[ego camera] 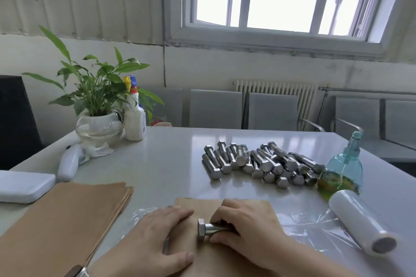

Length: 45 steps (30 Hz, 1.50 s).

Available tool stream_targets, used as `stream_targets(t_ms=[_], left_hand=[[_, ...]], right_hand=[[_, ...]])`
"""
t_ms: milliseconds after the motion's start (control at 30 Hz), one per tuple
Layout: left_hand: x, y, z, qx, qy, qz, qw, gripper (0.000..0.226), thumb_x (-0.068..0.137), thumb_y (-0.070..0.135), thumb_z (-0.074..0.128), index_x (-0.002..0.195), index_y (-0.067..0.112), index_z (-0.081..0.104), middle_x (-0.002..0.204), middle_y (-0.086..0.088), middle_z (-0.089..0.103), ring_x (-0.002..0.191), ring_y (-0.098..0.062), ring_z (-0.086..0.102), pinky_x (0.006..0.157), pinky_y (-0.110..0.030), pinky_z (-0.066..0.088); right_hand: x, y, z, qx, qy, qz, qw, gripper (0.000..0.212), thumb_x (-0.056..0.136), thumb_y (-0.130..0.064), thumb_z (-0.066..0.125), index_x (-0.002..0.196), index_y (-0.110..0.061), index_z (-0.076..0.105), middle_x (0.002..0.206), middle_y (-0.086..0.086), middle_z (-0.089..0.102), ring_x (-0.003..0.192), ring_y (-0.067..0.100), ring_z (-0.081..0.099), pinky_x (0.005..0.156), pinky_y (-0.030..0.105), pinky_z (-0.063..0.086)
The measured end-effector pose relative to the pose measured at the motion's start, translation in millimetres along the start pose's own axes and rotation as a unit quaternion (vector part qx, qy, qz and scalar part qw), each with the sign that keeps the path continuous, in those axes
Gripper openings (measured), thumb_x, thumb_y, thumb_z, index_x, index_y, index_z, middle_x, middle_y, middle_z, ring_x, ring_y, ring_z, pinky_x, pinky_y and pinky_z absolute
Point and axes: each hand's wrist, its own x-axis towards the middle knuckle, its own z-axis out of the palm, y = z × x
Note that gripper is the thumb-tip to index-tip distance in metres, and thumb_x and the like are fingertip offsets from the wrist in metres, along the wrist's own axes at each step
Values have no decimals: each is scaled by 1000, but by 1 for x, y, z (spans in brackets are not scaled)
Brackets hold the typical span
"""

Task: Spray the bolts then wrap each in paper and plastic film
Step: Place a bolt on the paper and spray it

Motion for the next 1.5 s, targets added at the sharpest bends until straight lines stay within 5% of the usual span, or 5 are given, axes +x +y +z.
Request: stream_targets(t_ms=[367,567,767,1100,1500], left_hand=[[5,-5,-1,-14,5,-2,1000,84,54,87,40,131,60,20,136,46,15,124,29,12,101,2,7],[7,-3,1,-51,17,-6,999,87,52,87,51,132,55,35,140,38,32,132,17,28,114,-15,21],[11,0,-3,-35,-12,-3,999,85,54,88,43,131,56,30,141,38,27,132,17,26,113,-14,20],[7,3,-4,-16,-21,1,1000,66,76,69,63,130,59,27,138,44,21,129,25,17,105,-2,10],[0,1,-1,-36,-18,-4,999,66,81,61,65,138,53,33,135,47,18,129,24,15,110,-6,9]], right_hand=[[-18,18,-44,165,142,65,974,31,77,-58,70,90,-30,71,87,-18,57,84,0,52,78,16,40],[-78,141,-140,230,505,346,757,48,68,-67,71,85,-26,56,76,-9,59,71,10,55,62,26,43],[-86,208,-133,418,160,346,825,128,35,-77,83,143,-24,41,139,-9,56,125,9,54,105,31,35],[-40,192,-118,273,205,323,883,48,60,-55,76,95,-27,56,90,1,63,81,17,59,67,26,43],[-20,33,-95,-300,222,78,924,62,53,-67,74,77,-15,53,63,0,55,56,25,54,60,36,43]])
